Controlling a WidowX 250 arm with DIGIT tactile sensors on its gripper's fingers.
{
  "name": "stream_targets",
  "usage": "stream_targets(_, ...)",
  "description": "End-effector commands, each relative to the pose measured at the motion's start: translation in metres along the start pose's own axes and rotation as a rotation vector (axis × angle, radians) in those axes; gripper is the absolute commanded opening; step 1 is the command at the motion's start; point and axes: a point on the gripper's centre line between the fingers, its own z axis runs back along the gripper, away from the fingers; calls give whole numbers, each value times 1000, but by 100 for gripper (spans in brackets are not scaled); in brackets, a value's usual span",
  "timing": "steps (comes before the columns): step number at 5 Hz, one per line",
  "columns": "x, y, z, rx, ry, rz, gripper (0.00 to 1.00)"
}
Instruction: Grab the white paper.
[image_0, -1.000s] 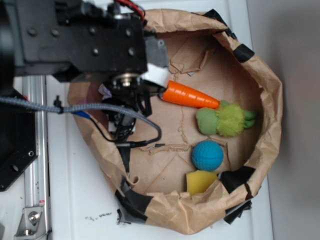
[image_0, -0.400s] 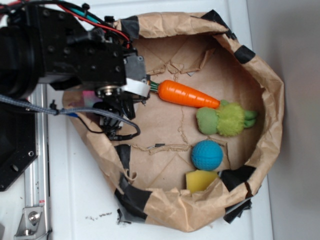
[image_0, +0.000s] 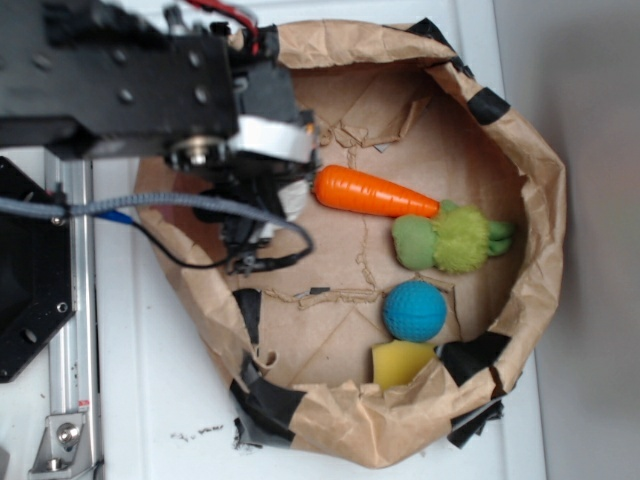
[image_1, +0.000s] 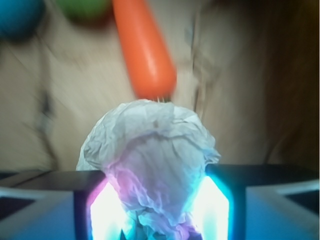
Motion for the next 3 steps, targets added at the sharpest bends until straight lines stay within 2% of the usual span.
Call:
stream_targets(1, 38, -21, 48, 26, -158, 42, 0)
stream_targets(2, 46, -37, 47, -21, -149, 42, 0)
stream_targets(3, 47, -46, 42, -53, -109, 41, 0)
